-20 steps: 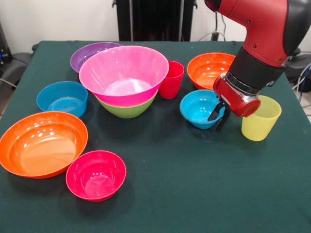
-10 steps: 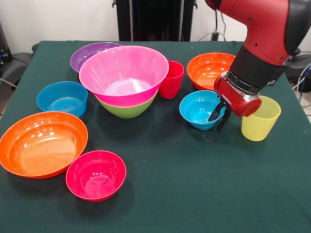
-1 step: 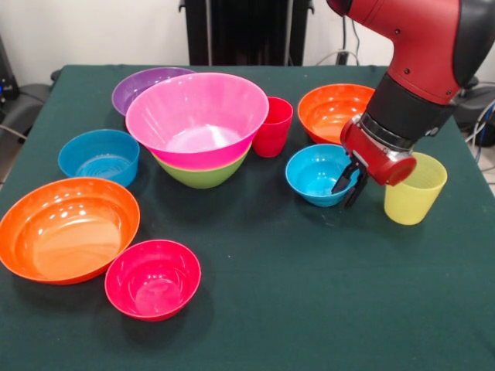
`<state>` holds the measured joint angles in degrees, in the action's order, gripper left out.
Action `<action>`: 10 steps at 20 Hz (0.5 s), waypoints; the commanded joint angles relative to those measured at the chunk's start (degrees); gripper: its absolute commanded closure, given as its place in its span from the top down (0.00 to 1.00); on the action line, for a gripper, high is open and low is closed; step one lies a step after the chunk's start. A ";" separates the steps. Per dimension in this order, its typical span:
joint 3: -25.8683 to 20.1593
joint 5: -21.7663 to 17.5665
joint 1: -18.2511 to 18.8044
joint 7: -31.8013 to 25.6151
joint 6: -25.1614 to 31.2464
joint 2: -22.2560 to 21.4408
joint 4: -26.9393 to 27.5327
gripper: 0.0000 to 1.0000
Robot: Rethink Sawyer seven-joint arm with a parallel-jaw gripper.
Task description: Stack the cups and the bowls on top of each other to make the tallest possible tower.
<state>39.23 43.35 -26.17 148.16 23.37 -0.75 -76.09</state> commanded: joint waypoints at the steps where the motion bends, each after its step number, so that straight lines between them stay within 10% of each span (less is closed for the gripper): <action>1: -7.81 -4.00 0.78 4.63 6.27 0.69 1.11 0.00; 10: -6.91 -5.95 1.76 2.52 10.70 -3.80 0.47 0.00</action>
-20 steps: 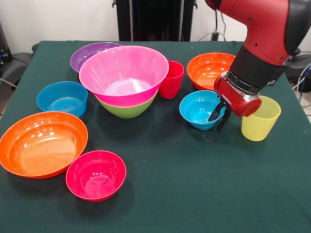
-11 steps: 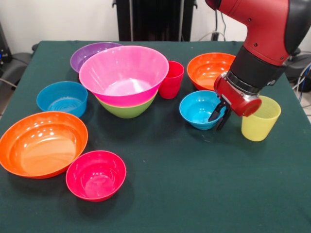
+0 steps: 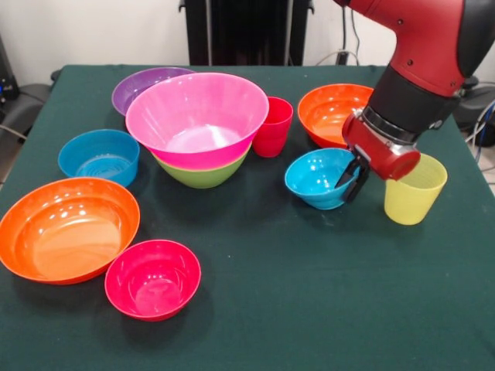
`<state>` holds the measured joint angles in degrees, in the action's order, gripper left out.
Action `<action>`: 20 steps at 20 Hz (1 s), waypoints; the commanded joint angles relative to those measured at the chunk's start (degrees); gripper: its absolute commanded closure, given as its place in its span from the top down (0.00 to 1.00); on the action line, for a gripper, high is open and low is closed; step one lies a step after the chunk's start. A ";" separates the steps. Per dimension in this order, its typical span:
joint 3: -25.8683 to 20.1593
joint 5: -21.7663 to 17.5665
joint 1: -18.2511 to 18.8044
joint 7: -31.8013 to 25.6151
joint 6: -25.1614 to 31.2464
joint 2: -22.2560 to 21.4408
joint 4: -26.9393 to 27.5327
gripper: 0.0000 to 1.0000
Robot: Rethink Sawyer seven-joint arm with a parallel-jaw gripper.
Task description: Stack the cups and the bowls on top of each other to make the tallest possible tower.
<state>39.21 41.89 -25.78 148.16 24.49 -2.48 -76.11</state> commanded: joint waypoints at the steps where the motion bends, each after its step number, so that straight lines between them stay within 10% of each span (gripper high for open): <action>1: -6.77 -4.86 1.47 2.29 10.35 -2.86 0.36 0.00; 20: -6.22 -8.14 2.02 2.66 15.54 -6.29 1.58 0.00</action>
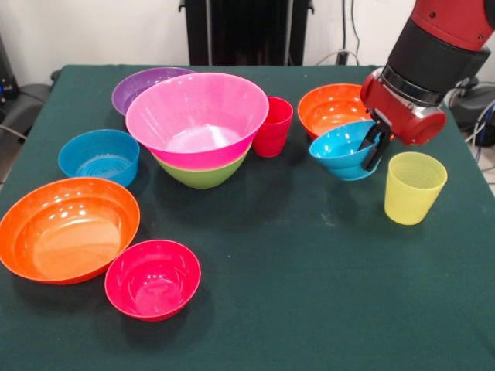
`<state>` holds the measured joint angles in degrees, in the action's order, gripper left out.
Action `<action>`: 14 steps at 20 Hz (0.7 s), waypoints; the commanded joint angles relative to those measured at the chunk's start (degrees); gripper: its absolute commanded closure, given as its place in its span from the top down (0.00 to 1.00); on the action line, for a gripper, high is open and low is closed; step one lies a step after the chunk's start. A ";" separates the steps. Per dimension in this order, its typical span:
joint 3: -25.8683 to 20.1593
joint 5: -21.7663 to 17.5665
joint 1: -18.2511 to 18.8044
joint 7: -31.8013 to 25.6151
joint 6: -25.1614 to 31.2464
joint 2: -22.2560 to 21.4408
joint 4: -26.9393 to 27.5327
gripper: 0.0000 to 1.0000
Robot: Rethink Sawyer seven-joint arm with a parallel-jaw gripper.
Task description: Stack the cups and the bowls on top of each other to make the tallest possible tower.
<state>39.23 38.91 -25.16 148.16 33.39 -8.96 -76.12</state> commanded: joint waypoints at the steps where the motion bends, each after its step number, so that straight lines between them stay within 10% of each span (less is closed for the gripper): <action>1: -6.13 -5.32 1.46 2.43 7.21 -0.09 1.68 0.00; 14: -2.71 -10.68 2.23 1.12 25.49 -6.06 8.28 0.00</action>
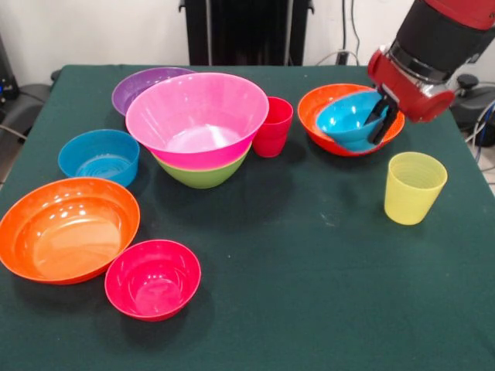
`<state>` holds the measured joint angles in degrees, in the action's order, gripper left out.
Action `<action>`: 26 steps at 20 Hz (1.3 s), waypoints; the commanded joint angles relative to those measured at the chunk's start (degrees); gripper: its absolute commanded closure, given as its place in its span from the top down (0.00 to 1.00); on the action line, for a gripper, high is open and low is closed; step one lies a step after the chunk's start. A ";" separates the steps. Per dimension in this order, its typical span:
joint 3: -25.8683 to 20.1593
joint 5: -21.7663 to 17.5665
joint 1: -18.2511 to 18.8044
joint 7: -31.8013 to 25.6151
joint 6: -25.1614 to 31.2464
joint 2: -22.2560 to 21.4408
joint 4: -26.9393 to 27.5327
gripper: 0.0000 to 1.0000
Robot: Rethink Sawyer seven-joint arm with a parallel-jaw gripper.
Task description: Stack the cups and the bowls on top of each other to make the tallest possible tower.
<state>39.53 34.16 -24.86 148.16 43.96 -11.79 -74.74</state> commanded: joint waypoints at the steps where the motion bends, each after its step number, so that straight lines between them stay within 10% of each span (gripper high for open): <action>1: -2.73 -6.43 1.95 0.93 16.46 -3.83 7.36 0.00; 11: -2.38 -10.92 2.32 -2.11 24.12 -11.02 6.33 0.00; 26: -4.76 -18.92 6.98 -7.67 18.26 -15.64 -0.06 0.00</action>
<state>40.89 21.49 -19.48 148.16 62.75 -26.89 -70.50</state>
